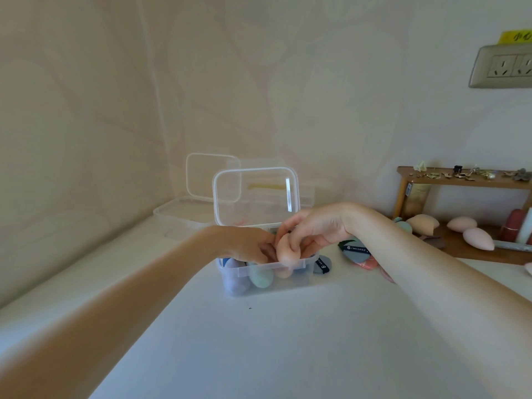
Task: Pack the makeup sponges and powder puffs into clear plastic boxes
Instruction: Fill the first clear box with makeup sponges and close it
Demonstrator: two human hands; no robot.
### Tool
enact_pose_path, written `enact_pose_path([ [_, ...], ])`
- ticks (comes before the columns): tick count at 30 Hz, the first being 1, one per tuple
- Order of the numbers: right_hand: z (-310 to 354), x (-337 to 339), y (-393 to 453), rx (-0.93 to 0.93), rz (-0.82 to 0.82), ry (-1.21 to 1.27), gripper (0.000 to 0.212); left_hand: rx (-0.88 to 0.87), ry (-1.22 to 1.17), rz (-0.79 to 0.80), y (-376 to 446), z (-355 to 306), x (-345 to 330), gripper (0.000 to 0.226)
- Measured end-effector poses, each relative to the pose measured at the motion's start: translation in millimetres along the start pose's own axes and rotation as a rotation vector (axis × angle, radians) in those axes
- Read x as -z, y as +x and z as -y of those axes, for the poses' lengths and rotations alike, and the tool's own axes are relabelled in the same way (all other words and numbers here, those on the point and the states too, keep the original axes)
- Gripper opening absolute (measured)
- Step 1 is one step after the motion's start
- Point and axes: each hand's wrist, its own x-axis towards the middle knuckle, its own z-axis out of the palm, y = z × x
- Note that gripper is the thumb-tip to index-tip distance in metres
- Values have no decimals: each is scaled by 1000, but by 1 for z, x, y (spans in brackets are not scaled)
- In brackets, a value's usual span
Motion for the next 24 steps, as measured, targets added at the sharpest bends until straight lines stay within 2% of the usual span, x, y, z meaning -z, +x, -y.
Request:
enact_pose_path([
  [5,11,-7,14,-90,29,-296,30,-19,-59,38,8,5,1,40],
  [9,18,-19,30,-107,-57,-576,33,-10,-135,76,14,12,-1,33],
  [11,16,-26,34,-84,-115,-708,25,-12,-162,71,15,14,-1,35],
  [13,13,-30,35,-71,-152,-758,24,-22,-164,75,15,16,1,32],
  [15,12,-32,35,-75,-161,-779,29,-10,-161,72,16,19,4,9],
  [18,12,-31,34,-78,-147,-744,28,-19,-61,18,13,16,8,26],
  [21,12,-30,31,-65,-130,-727,23,-39,1,-85,12,17,6,8],
  [24,14,-27,28,-73,-109,-721,22,-29,59,-144,14,12,-1,24],
])
